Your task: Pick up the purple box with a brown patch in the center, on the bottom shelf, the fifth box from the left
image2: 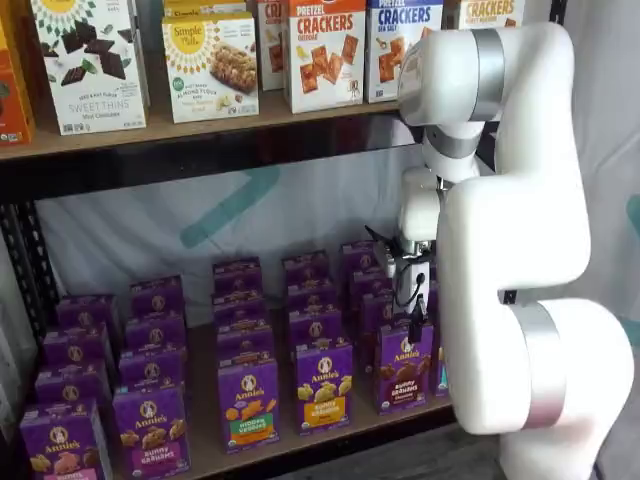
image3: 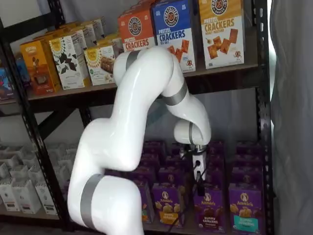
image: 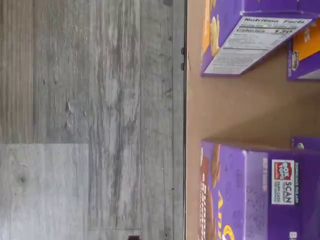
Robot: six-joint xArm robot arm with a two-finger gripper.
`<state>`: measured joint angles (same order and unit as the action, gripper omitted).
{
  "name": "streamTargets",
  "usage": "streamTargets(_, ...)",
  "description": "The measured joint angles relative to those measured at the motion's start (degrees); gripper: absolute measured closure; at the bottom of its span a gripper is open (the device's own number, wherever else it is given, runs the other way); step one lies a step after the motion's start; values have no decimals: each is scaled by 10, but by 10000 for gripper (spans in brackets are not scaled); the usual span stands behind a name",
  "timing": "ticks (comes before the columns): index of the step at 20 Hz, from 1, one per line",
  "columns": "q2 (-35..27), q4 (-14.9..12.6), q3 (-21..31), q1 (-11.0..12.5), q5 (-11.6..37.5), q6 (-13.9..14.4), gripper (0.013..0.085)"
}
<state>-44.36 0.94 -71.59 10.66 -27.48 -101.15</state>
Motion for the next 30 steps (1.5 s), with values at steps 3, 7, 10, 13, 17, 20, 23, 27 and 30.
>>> streamTargets(3, -11, 48, -34, -1, -55, -40, 130)
streamTargets(7, -26, 53, -59, -4, -71, -40, 130)
streamTargets(10, -38, 42, -76, -6, -75, -29, 130)
streamTargets(13, -51, 38, -90, -7, -77, -24, 130)
streamTargets(17, -69, 43, -109, -7, -72, -28, 130)
streamTargets(20, -86, 41, -129, -6, -72, -27, 130)
streamTargets(23, -104, 24, -148, -4, -72, -16, 130)
streamTargets(27, -125, 3, -167, -1, -70, -1, 130)
streamTargets(30, -142, -15, -177, 1, -60, 13, 130)
